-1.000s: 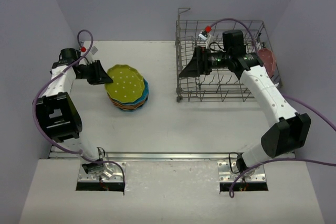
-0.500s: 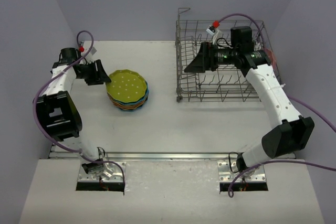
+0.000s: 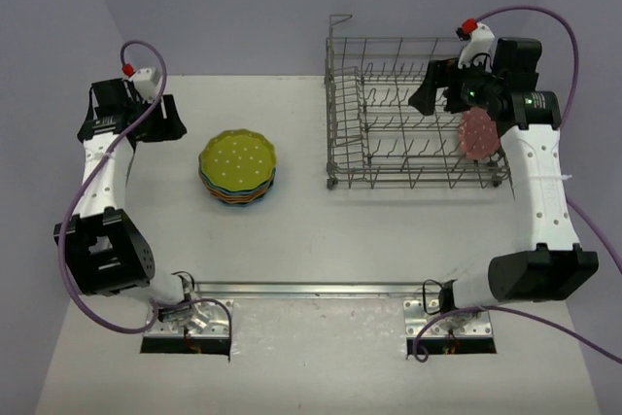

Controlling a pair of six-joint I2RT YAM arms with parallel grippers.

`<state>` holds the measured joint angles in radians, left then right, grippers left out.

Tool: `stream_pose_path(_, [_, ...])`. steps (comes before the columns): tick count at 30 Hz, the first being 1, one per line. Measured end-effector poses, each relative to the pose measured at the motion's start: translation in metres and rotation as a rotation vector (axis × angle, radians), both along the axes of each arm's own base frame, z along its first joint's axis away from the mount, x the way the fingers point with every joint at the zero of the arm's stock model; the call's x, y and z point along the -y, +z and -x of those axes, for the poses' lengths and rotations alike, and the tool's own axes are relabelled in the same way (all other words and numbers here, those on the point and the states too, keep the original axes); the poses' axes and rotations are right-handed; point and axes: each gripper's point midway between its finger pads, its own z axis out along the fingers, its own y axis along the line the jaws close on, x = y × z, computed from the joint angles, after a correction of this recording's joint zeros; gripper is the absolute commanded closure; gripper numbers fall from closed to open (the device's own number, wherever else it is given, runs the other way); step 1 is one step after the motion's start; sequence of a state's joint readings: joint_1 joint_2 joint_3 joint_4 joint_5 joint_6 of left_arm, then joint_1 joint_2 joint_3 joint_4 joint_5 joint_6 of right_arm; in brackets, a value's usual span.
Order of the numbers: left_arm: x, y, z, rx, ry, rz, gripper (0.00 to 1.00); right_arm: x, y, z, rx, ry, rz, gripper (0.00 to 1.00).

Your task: Unload the plates from the dish rack

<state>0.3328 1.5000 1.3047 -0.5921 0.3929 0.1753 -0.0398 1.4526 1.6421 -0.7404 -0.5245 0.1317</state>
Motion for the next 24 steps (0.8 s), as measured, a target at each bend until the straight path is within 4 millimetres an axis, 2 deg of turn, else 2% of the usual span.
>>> stream_pose_path(3, [0.002,0.026,0.001,0.08,-0.011,-0.053,0.41,0.038,0.004,-0.002,0.064,-0.113,0.163,0.07])
stream_pose_path(6, [0.02,0.057,0.001,0.176,-0.049,-0.144,0.41,0.087,0.0,-0.008,0.068,-0.237,0.272,0.1])
stream_pose_path(9, [0.048,0.083,-0.001,0.263,-0.112,-0.213,0.42,0.141,-0.02,-0.015,0.007,-0.356,0.345,0.1])
stream_pose_path(12, [0.069,0.095,0.0,0.306,-0.156,-0.229,0.42,0.184,-0.054,-0.023,-0.093,-0.431,0.387,0.11])
stream_pose_path(15, [0.072,0.096,0.001,0.308,-0.151,-0.235,0.42,0.209,-0.089,-0.031,-0.188,-0.454,0.406,0.12])
stream_pose_path(18, [0.073,0.093,0.001,0.305,-0.133,-0.228,0.43,0.219,-0.116,-0.04,-0.256,-0.447,0.416,0.12])
stream_pose_path(20, [0.076,0.089,0.003,0.304,-0.13,-0.223,0.43,0.224,-0.127,-0.046,-0.281,-0.441,0.425,0.13])
stream_pose_path(24, [0.085,0.083,0.009,0.304,-0.145,-0.211,0.43,0.232,-0.131,-0.058,-0.288,-0.443,0.446,0.14])
